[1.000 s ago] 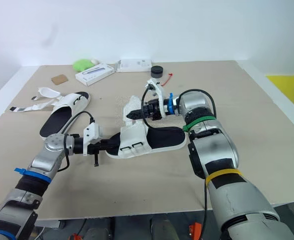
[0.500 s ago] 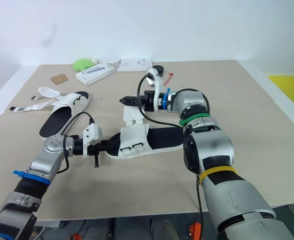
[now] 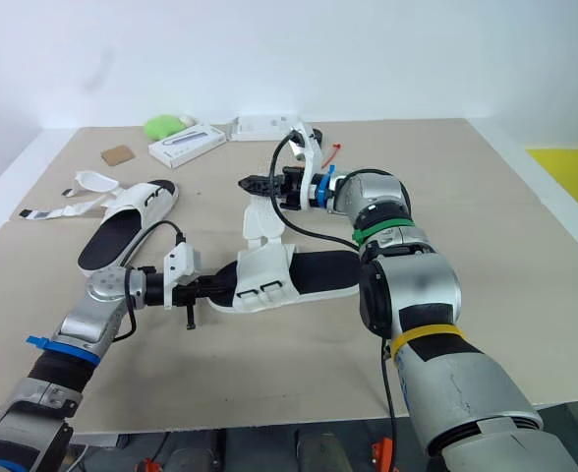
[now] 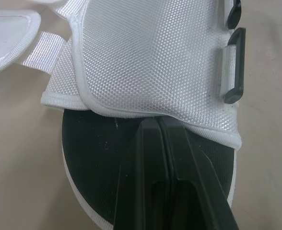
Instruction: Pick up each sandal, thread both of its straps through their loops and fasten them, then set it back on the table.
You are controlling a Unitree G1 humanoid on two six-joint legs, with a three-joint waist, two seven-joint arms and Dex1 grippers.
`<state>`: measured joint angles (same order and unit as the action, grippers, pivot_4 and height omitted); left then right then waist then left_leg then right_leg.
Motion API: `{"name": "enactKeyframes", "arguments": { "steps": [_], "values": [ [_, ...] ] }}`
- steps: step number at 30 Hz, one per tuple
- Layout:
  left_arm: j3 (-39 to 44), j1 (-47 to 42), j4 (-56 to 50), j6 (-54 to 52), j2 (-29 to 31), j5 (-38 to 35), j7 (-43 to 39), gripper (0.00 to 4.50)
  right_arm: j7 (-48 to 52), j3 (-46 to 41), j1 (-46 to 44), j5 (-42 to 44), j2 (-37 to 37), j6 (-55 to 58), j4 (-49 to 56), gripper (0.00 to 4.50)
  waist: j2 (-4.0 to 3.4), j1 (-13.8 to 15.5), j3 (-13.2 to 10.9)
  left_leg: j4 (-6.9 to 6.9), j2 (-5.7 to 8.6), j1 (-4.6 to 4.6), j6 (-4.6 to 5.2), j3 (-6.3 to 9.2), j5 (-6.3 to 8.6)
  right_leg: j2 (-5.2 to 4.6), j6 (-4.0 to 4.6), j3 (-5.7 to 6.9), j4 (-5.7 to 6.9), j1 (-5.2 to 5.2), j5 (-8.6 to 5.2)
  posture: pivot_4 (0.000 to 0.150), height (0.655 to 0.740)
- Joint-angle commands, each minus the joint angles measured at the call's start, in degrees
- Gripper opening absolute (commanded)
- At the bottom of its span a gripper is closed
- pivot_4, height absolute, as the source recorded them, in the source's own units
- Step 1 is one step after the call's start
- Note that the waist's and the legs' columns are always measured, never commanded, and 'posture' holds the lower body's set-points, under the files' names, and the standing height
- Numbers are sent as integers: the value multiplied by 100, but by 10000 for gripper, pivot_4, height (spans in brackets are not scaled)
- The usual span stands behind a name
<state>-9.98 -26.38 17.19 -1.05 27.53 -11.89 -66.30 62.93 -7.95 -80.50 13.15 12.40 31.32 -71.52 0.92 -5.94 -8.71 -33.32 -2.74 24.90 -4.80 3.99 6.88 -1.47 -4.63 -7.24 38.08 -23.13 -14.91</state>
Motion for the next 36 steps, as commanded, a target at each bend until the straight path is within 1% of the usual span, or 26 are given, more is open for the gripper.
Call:
{"name": "enactKeyframes", "arguments": {
  "steps": [1,4,6,8,10,11,13,15,16,18,21,22,24,28,29,31,33,34,36],
  "values": [
    [-423,409,388,-317,-8,341,-60,0,319,-49,-59,90,20,-250,409,552,0,0,0,0,0,0,0,0,0,0,0,0,0,0,0,1500,7400],
    [-436,434,382,-313,-14,342,-65,0,463,202,84,-76,21,-597,768,552,0,0,0,0,0,1,-1,0,0,0,-1,0,0,0,-1,1500,7400],
    [-449,448,369,-315,-21,345,-67,0,822,506,361,-179,33,-890,1403,552,0,2,0,0,1,1,-2,1,1,0,-2,0,0,0,-2,1500,7400],
    [-459,463,352,-318,-32,348,-68,0,907,895,856,-330,72,-1253,2509,552,-1,8,1,1,1,2,-5,2,3,1,-3,0,0,1,-8,1500,7400],
    [-458,470,347,-327,-37,346,-73,0,986,1255,1508,-403,182,-1527,3870,552,-2,20,2,2,1,3,-11,4,7,2,-5,0,0,1,-14,1500,7400],
    [-454,479,337,-333,-32,344,-78,0,963,1535,1946,-642,313,-2030,4547,552,-2,35,3,3,1,4,-13,5,9,2,-6,0,0,0,-19,1500,7400],
    [-447,505,311,-343,-18,341,-89,0,692,2011,2702,-1261,582,-3424,5496,552,-4,56,7,3,2,6,-28,9,18,3,-7,2,0,3,-31,1500,7400],
    [-441,533,297,-346,-4,341,-96,0,437,2268,3210,-1643,793,-4541,6056,552,-3,77,8,3,2,4,-38,8,25,3,-8,2,0,4,-39,1500,7400],
    [-440,542,294,-345,-1,342,-97,0,354,2328,3340,-1713,861,-4844,6189,552,-3,85,7,3,2,3,-40,8,26,3,-6,2,-1,5,-42,1500,7400],
    [-437,561,285,-351,8,338,-103,0,-154,2393,3442,-2233,1131,-6220,6037,552,-4,105,7,3,1,-1,-41,7,27,3,-5,1,0,6,-43,1500,7400],
    [-437,566,293,-354,14,327,-110,0,-1056,2378,3343,-2936,1449,-7895,5473,552,8,110,2,3,1,-26,-43,1,28,0,1,0,-2,12,-46,1500,7400],
    [-437,562,300,-354,13,326,-112,0,-1284,2379,3301,-3063,1513,-8233,5313,552,12,110,1,3,1,-35,-44,1,31,-1,4,0,-3,12,-48,1500,7400],
    [-443,555,325,-344,-2,330,-107,0,-1935,2349,3231,-3698,1746,-9178,5000,552,14,115,-1,3,0,-50,-40,-1,41,-2,12,0,-3,24,-55,1500,7400],
    [-457,528,344,-349,-43,338,-120,0,-3002,2135,3274,-4618,1886,-10785,4677,552,16,134,-1,6,0,-52,-32,-2,49,-2,12,0,-3,41,-69,1500,7400],
    [-455,514,361,-345,-51,340,-126,0,-3289,2036,3280,-4921,1882,-11012,4636,552,15,135,-1,9,0,-55,-30,-1,52,-2,13,0,-3,60,-72,1500,7400],
    [-448,489,395,-339,-70,343,-132,0,-3855,1827,3274,-5495,1856,-11257,4565,552,16,148,-1,15,1,-60,-29,-1,52,-2,13,-1,-3,67,-78,1500,7400],
    [-450,477,412,-336,-101,347,-128,0,-4699,1545,3316,-6279,1880,-11239,4601,552,16,156,-2,18,1,-62,-29,-1,52,-2,14,-1,-3,69,-79,1500,7400],
    [-457,467,429,-330,-118,353,-128,0,-5291,1503,3331,-6822,1954,-11123,4710,552,17,162,-2,21,2,-63,-29,0,52,-2,15,-1,-3,69,-80,1500,7400],
    [-461,443,464,-320,-137,361,-133,0,-6422,1439,3309,-7541,1999,-10852,4867,552,17,165,-2,22,2,-65,-29,0,52,-2,16,-1,-3,70,-81,1500,7400]
  ]
}}
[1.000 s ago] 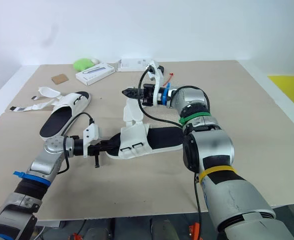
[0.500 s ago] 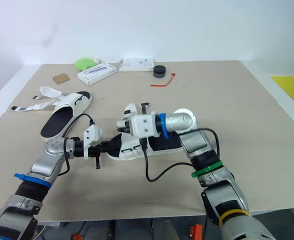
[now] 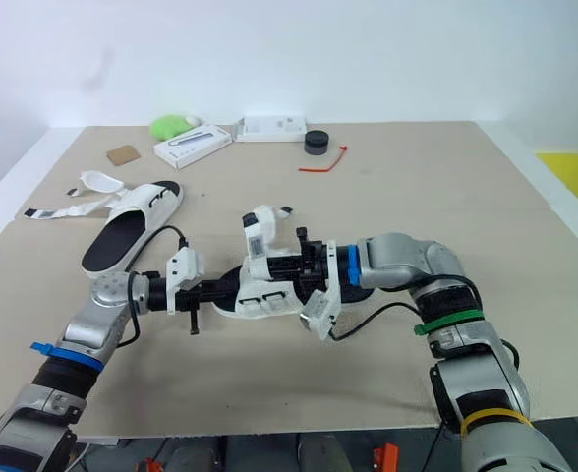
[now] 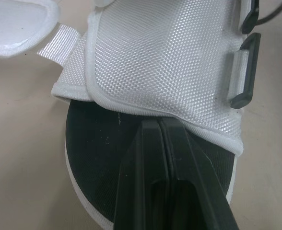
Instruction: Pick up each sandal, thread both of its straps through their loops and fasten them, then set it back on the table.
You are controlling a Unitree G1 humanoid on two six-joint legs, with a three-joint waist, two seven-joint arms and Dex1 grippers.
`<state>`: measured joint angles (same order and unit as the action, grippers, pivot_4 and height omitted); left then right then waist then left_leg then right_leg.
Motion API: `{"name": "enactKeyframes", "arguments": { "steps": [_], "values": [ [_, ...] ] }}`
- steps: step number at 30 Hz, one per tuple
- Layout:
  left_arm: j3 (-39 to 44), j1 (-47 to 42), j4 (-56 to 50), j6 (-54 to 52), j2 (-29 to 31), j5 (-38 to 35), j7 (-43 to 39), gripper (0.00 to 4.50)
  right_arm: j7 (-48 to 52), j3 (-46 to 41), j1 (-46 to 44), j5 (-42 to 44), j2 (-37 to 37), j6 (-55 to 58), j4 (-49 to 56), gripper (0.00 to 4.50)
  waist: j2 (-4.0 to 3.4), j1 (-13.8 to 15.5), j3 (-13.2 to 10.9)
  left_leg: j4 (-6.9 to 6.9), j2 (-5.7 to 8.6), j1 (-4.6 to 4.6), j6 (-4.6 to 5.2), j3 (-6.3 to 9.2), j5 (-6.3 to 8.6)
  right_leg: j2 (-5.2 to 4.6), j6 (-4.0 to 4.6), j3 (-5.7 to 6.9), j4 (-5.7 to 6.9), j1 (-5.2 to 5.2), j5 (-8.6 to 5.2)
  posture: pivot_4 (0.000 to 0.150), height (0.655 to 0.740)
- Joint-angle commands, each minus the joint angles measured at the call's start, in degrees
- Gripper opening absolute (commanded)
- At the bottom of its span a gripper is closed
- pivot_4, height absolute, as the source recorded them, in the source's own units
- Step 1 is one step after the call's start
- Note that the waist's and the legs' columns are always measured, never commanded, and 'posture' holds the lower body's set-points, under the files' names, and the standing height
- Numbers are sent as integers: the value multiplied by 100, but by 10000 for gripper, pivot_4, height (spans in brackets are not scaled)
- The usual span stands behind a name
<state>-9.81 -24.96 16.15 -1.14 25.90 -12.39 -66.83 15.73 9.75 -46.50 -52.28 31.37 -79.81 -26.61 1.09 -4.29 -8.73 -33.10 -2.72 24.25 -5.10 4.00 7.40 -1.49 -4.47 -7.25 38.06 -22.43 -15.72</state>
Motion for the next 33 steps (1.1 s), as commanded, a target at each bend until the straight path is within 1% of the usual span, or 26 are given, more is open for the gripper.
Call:
{"name": "enactKeyframes", "arguments": {
  "steps": [1,4,9,12,17,22,24,27,30,33],
  "values": [
    [-479,286,587,-308,17,412,-87,0,-2329,-220,-153,-1438,175,577,470,552,0,1,0,1,0,-1,0,0,0,0,1,0,0,0,0,1500,7400],
    [-488,251,631,-298,11,412,-107,0,-3690,154,-347,-2247,336,1370,578,552,0,2,0,0,2,-4,0,1,0,-3,3,0,1,-1,0,1500,7400],
    [-482,133,713,-318,0,411,-158,0,-5312,620,-489,-2879,605,2243,856,552,4,12,-3,5,8,-3,0,0,-1,-11,3,-1,1,-1,-4,1500,7400],
    [-466,83,778,-335,-36,386,-181,0,-6141,884,-708,-3181,719,2850,811,552,7,16,-7,8,14,-1,0,0,-1,-17,0,-2,1,-2,-7,1500,7400],
    [-495,20,861,-321,-75,400,-227,0,-7087,1375,-1433,-3631,829,3692,282,552,12,23,-13,5,21,-1,11,0,-8,-24,1,-2,1,-1,-5,1500,7400],
    [-493,-92,997,-295,-107,411,-256,0,-7581,1829,-2045,-3762,779,4234,-280,552,17,45,-16,5,36,-1,18,1,-14,-38,1,-4,1,3,-4,1500,7400],
    [-470,-139,1028,-282,-124,408,-245,0,-7445,2047,-2096,-3631,783,4111,-475,552,19,58,-16,6,43,0,18,1,-14,-44,-3,-4,1,3,-6,1500,7400],
    [-431,-132,1017,-316,-147,372,-223,0,-6901,2292,-2020,-3270,852,3635,-810,552,21,60,-18,13,51,4,18,2,-14,-49,-10,-5,1,3,-10,1500,7400],
    [-447,5,953,-283,-110,377,-225,0,-6649,2472,-1811,-3048,1089,3277,-615,552,23,47,-19,30,54,4,19,2,-14,-49,-15,-9,1,0,-18,1500,7400],
    [-451,74,892,-296,-80,373,-225,0,-6373,2454,-1688,-2633,1280,2904,-330,552,23,33,-19,57,60,3,20,11,-13,-49,-12,-10,1,-1,-36,1500,7400]
  ]
}}
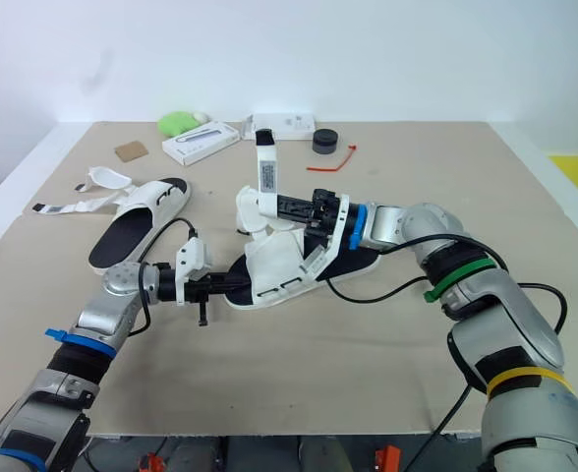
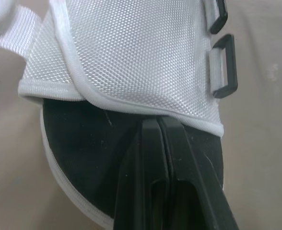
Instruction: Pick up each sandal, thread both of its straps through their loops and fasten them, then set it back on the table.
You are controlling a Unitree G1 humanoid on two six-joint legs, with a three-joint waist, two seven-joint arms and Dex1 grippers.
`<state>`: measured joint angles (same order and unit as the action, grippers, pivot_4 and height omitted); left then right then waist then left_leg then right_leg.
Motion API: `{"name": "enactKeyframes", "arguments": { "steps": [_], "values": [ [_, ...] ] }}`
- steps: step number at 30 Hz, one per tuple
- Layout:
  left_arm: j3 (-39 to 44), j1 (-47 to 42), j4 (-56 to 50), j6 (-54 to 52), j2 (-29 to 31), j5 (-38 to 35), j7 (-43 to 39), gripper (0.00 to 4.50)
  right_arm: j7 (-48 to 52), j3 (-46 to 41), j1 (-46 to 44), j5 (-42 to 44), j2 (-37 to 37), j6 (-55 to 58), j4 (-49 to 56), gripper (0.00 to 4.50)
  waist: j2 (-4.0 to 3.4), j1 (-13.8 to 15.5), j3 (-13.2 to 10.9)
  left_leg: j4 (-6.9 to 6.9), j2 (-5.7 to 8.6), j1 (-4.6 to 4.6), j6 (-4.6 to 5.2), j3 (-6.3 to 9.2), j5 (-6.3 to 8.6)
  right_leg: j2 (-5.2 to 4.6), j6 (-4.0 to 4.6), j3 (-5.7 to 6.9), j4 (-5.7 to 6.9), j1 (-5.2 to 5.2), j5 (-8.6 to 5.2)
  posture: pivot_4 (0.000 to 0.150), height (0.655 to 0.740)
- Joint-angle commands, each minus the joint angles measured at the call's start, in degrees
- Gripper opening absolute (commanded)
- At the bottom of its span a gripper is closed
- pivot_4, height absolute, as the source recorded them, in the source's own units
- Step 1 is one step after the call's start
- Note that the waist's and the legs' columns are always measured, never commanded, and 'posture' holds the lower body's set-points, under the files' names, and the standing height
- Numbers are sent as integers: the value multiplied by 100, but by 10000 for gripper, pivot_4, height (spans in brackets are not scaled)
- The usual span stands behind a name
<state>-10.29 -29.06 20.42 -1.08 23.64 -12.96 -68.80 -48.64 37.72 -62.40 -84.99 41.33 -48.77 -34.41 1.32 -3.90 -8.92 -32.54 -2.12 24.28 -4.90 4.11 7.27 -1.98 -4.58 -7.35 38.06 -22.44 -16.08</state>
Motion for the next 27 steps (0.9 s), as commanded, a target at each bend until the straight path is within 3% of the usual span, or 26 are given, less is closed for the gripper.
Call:
{"name": "enactKeyframes", "arguments": {
  "steps": [1,7,12,23,27],
  "values": [
    [-397,502,451,-307,154,425,-26,0,136,-380,-24,757,374,-289,614,552,-1,-10,0,4,1,0,4,1,3,0,1,0,0,0,-2,1500,7400],
    [-371,557,497,-257,179,431,-34,0,571,-555,669,1221,1018,-757,1930,552,-3,-25,2,11,6,-2,48,7,38,0,17,2,1,5,-12,1500,7400],
    [-401,504,614,-217,144,438,-49,0,1068,-641,1219,1550,1241,-997,2446,552,-4,-62,3,9,6,-14,57,7,44,0,18,2,1,16,-14,1500,7400],
    [-505,284,855,-142,-13,426,-83,0,1479,-456,1499,1329,1033,-1014,2100,552,0,-61,4,-2,5,-108,58,2,43,-2,10,0,2,109,-44,1500,7400],
    [-510,348,827,-130,-8,419,-88,0,2319,-350,1544,1966,1044,-1448,1668,15036,2,-61,6,-2,5,-113,58,2,43,-2,9,1,2,116,-43,1500,7400]
  ]
}}
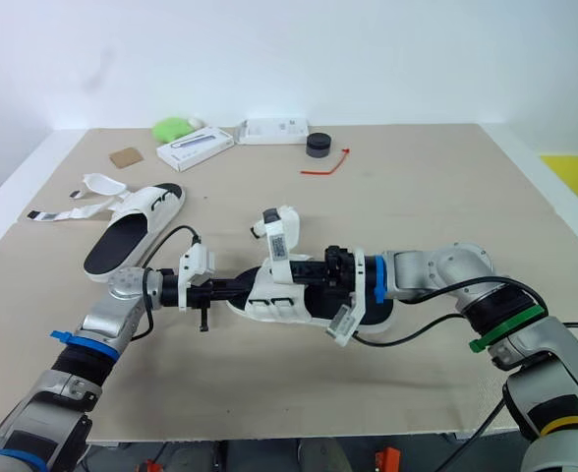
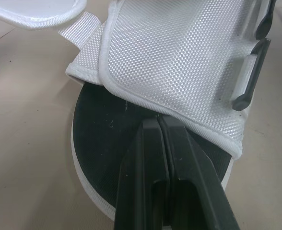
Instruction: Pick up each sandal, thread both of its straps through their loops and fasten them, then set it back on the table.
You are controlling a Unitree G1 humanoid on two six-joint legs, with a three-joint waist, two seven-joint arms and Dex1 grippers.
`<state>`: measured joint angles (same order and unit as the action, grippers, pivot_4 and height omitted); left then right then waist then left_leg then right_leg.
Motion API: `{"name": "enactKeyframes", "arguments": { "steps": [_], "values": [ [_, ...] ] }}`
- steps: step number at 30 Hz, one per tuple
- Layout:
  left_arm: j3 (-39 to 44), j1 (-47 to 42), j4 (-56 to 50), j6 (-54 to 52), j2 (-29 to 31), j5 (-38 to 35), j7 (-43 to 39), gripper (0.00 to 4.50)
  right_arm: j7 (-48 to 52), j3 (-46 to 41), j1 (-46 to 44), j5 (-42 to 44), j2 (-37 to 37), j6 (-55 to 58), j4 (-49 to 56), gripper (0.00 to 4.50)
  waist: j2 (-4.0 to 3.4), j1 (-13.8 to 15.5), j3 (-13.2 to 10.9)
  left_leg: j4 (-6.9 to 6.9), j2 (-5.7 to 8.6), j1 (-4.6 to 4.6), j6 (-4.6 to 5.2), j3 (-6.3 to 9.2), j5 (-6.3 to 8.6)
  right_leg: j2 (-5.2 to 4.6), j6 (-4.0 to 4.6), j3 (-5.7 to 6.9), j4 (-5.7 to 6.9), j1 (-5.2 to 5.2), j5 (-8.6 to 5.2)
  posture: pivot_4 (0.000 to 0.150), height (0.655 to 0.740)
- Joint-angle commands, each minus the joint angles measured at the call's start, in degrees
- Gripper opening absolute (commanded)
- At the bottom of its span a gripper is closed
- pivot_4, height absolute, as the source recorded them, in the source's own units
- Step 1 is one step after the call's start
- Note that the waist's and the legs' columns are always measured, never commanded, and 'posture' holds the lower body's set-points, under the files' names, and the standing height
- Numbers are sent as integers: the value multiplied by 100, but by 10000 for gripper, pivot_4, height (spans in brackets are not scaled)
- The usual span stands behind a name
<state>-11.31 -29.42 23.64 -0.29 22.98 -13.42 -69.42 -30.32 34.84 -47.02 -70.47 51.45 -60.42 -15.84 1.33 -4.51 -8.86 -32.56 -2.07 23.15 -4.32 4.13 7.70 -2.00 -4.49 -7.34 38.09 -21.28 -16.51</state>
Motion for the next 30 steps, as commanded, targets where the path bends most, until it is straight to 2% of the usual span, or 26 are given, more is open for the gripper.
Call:
{"name": "enactKeyframes", "arguments": {
  "steps": [1,4,7,10,12,15,18,20,21,22,23,27,30],
  "values": [
    [-408,401,498,-207,62,465,-27,0,764,-7,15,712,74,-467,-275,19728,1,-1,0,0,0,-1,0,0,0,0,0,0,0,1,0,1500,7400],
    [-405,418,511,-187,73,468,-33,0,2171,355,18,1577,352,-1036,-705,31925,1,-5,1,0,0,-8,0,0,0,0,-1,0,0,8,0,1500,7400],
    [-398,391,551,-180,72,470,-20,0,4163,723,-3,3113,749,-802,-986,44707,3,-15,4,-1,0,-21,2,0,1,0,-4,-3,-1,25,-2,1500,7400],
    [-399,370,573,-179,70,470,-14,0,5865,795,-159,4636,1059,-203,-879,44707,12,-22,8,0,-1,-63,11,0,8,0,0,-3,-1,67,-9,1500,7400],
    [-405,359,593,-175,69,475,-13,0,7094,603,-405,5807,1105,639,-770,44707,13,-41,8,-1,-3,-79,11,0,9,0,1,-4,-1,86,-11,1500,7400],
    [-411,348,617,-170,60,484,-13,0,8792,79,-707,7464,1025,2627,-336,44707,8,-69,7,-3,-3,-88,11,-3,9,-1,1,-13,-1,94,-11,1500,7400],
    [-409,345,617,-175,54,487,-16,0,9638,-342,-671,8099,975,3767,134,44707,8,-55,9,-4,-4,-83,10,0,10,0,2,-10,-1,93,-12,1500,7400],
    [-405,338,621,-174,38,490,-8,0,10139,-685,-781,10040,1160,6715,1417,44707,-2,-45,12,-4,-6,-77,2,2,19,1,5,-8,-1,88,-24,1500,7400],
    [-400,336,624,-175,31,492,-2,0,10179,-888,-873,11044,1165,7987,1955,44707,-17,-32,8,-3,-6,-73,-1,2,22,1,5,-8,-1,84,-27,1500,7400],
    [-395,335,625,-176,27,495,1,0,10163,-1077,-933,11677,1138,8872,2314,44707,-29,-29,13,-3,-7,-65,-7,3,27,0,5,-9,-1,78,-32,1500,7400],
    [-391,336,624,-178,23,497,2,0,10080,-1174,-981,11936,1084,9473,2500,44707,-39,-16,16,-3,-6,-59,-10,4,28,0,5,-8,-1,73,-34,1500,7400],
    [-378,341,614,-190,22,511,5,0,9320,-922,-1527,12205,524,12274,2601,44707,-15,14,33,-3,-10,-58,-23,10,44,1,13,6,-2,37,-48,1500,7400],
    [-376,346,615,-181,23,524,18,0,8773,-1041,-1985,12452,-298,14316,2028,44707,-15,19,40,-5,-17,-50,-29,-2,47,-5,18,6,-2,15,-46,1500,7400]
  ]
}}
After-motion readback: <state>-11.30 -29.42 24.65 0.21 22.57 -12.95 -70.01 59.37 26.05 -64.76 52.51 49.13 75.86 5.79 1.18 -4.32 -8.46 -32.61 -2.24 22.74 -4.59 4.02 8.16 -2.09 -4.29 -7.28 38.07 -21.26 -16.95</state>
